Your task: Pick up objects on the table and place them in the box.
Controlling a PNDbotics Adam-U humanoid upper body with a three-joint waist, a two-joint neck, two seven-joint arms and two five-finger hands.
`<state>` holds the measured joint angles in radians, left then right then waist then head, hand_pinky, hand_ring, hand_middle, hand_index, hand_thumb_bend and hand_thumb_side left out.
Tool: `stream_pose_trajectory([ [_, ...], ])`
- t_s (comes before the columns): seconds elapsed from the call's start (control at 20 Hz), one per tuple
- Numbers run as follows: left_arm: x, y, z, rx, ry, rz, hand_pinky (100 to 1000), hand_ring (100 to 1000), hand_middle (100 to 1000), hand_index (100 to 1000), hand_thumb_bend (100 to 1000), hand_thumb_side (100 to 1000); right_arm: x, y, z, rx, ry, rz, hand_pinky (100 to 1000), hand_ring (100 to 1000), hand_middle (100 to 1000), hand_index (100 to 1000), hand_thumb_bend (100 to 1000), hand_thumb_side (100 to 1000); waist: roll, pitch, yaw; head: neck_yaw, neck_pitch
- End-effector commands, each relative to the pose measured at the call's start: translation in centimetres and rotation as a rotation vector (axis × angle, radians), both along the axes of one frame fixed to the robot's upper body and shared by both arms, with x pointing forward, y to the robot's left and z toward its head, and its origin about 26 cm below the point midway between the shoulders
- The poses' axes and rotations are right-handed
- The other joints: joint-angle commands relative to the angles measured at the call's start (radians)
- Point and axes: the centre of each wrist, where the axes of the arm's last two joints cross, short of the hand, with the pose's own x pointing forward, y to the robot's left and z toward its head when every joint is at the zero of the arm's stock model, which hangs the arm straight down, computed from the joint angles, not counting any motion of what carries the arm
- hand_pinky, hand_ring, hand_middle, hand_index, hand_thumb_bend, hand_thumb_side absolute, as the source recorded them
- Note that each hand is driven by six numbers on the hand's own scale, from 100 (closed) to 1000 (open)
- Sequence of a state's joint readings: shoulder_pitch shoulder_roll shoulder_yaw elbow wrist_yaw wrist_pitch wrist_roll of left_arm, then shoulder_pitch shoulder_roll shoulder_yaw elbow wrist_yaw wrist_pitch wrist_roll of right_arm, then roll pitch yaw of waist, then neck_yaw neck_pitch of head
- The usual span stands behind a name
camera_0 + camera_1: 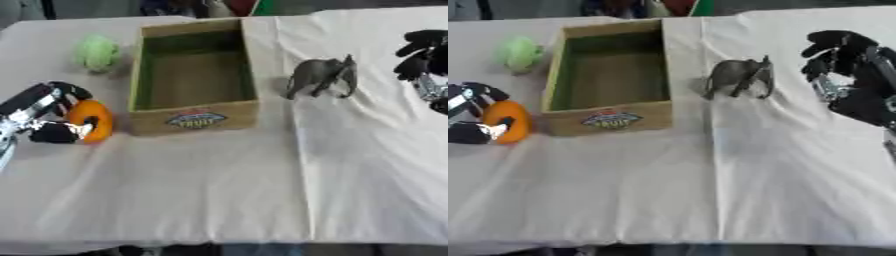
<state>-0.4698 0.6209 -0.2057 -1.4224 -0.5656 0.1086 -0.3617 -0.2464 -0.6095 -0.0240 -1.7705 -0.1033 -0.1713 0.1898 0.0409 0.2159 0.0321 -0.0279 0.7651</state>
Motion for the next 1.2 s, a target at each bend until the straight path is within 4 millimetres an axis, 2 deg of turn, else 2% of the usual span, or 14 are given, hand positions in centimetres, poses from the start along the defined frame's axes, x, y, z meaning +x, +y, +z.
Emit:
stream_pose_trajectory([
  [0.05,0.3,0.3,0.6,0.035,-0.03,0.015,558,569,620,780,125,206,0.0,-0.2,0.9,-0.008,-0.023,0.002,573,606,652,831,100,343,-0.003,-0.015,-0.001,-0.001,0.005],
  [0.1,0.3,0.3,0.5,0.037,-0.031,0.016,558,569,620,780,125,206,0.0,-0.2,0.9,-0.008,-0.023,0.002,573,606,652,831,100,343,-0.003,-0.015,-0.001,-0.001,0.005],
  [0.15,0.3,0.3,0.7,0.036,-0.044,0.024,412,392,432,648,100,122,0.0,-0.2,0.8,-0.007,-0.023,0.001,573,606,651,831,100,345,-0.004,-0.016,-0.002,-0.002,0.005],
  [0.2,0.4,0.3,0.9,0.037,-0.071,0.039,366,305,342,565,100,192,0.0,-0.2,0.8,-0.006,-0.023,0.0,573,606,651,831,100,346,-0.004,-0.016,-0.004,-0.002,0.005],
  [0.3,0.4,0.1,1.3,0.02,-0.143,0.069,332,265,299,523,100,227,0.0,-0.2,0.8,-0.005,-0.023,-0.001,573,605,652,831,100,347,-0.004,-0.017,-0.006,-0.002,0.005],
  [0.45,0.2,-0.3,2.9,-0.008,-0.245,0.077,327,253,284,512,100,237,0.0,-0.3,0.8,-0.002,-0.022,-0.004,572,605,651,831,100,348,-0.005,-0.019,-0.006,-0.004,0.005],
  [0.6,-0.1,-1.3,5.8,-0.02,-0.33,0.038,333,255,286,514,100,226,-0.1,-0.3,0.7,-0.001,-0.02,-0.006,572,605,652,831,100,349,-0.004,-0.022,-0.005,-0.005,0.005],
  [0.7,-0.2,-2.2,7.8,-0.022,-0.377,0.004,345,265,295,522,100,196,0.0,-0.3,0.7,0.001,-0.018,-0.004,575,607,654,833,100,353,-0.003,-0.024,-0.006,-0.003,0.005],
  [0.85,0.4,-4.2,10.2,-0.026,-0.43,-0.05,356,271,301,528,100,197,0.0,-0.1,0.6,0.001,-0.011,0.008,577,608,656,834,100,356,-0.001,-0.03,-0.013,0.002,0.005],
  [1.05,2.3,-6.8,11.2,-0.044,-0.437,-0.104,366,275,302,530,100,194,0.1,0.1,0.5,0.003,-0.005,0.022,577,608,656,833,100,357,-0.001,-0.036,-0.027,0.009,0.005],
  [1.2,4.0,-8.7,10.8,-0.057,-0.426,-0.119,368,278,305,533,100,190,0.3,0.3,0.6,0.004,-0.004,0.031,577,607,653,833,100,358,-0.002,-0.039,-0.04,0.014,0.005],
])
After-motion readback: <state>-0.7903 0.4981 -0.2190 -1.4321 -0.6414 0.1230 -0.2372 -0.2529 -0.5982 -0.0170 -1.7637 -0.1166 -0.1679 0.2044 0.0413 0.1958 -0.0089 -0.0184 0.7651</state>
